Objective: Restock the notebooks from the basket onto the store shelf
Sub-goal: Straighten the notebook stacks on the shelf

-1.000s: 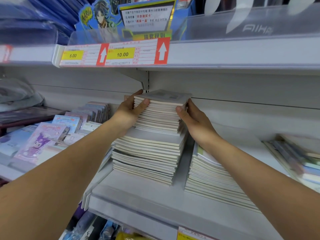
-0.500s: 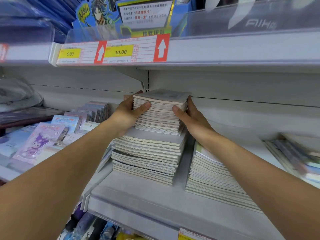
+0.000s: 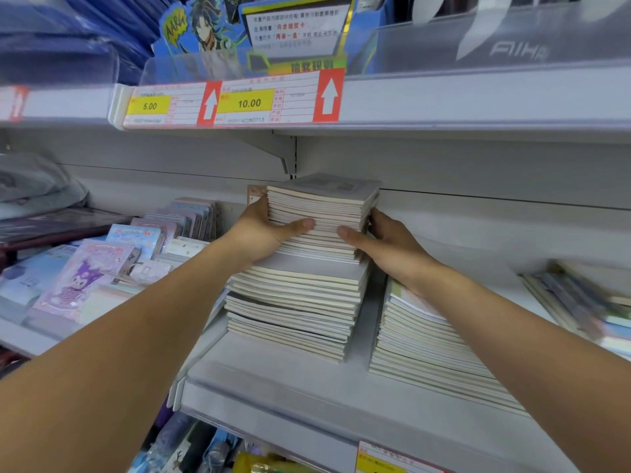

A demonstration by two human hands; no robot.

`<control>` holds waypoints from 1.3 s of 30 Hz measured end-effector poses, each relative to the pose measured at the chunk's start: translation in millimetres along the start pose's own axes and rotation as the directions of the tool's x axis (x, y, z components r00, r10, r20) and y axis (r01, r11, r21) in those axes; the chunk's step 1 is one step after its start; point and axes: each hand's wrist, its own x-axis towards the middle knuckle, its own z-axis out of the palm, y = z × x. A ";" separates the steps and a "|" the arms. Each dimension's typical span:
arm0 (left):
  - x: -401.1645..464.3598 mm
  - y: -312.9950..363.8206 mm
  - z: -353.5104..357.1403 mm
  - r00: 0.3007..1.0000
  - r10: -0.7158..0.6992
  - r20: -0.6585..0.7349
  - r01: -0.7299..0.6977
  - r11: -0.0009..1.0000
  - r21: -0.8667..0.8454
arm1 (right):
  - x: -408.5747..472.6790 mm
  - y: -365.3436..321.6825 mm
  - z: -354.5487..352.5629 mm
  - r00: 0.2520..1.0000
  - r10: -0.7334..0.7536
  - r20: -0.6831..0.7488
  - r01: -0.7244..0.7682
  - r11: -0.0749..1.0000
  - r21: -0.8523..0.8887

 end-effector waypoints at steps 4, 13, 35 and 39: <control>1.9 -1.9 0.9 0.999 0.019 -0.030 -0.018 0.999 0.029 | 3.4 2.0 3.7 1.000 -0.025 -0.007 0.024 0.994 -0.109; 4.4 -3.7 -1.0 0.997 0.016 -0.075 -0.002 0.982 0.188 | -1.0 -3.2 6.9 0.999 -0.031 -0.007 0.029 0.980 -0.197; -1.3 -2.4 -16.6 0.995 -0.053 0.080 0.017 0.920 0.392 | -5.9 -8.0 7.1 0.999 0.044 -0.004 -0.044 0.984 -0.175; -2.3 -4.0 -10.4 1.000 -0.027 -0.011 0.029 0.911 0.411 | -1.0 -4.3 7.1 0.999 0.041 0.006 -0.039 0.977 -0.209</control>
